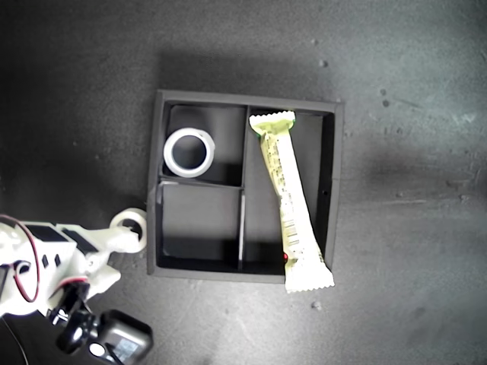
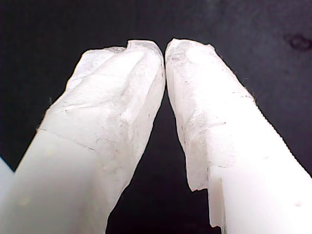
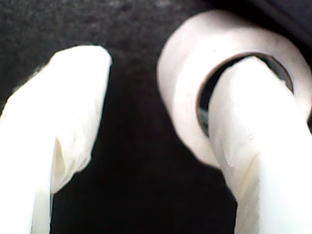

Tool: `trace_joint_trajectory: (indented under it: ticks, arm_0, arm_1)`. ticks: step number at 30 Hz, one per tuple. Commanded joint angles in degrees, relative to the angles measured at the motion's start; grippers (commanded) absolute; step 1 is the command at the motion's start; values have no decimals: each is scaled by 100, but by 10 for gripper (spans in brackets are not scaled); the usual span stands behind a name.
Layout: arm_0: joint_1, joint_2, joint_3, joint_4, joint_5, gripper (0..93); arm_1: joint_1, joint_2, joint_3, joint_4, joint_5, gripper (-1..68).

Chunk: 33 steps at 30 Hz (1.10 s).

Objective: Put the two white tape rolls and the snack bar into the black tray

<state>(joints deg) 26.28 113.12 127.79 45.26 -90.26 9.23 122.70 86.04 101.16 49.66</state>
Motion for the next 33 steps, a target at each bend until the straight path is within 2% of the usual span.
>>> trace_joint_trajectory:
  ticks: [1,10,18,33]
  arm_0:
    - [18,-26,114,-325,-62,150]
    - [-105,-229,378,-668,-44,139]
    - [-413,-1406,255,-580,-299,67]
    - [-563,-1011,-202,624,18,154]
  arm_1:
    - [-9,141,35,-114,35,-2]
    - [-53,141,185,-220,44,-2]
    - [-308,141,501,-483,237,-2]
    - [-519,158,580,-598,211,-2]
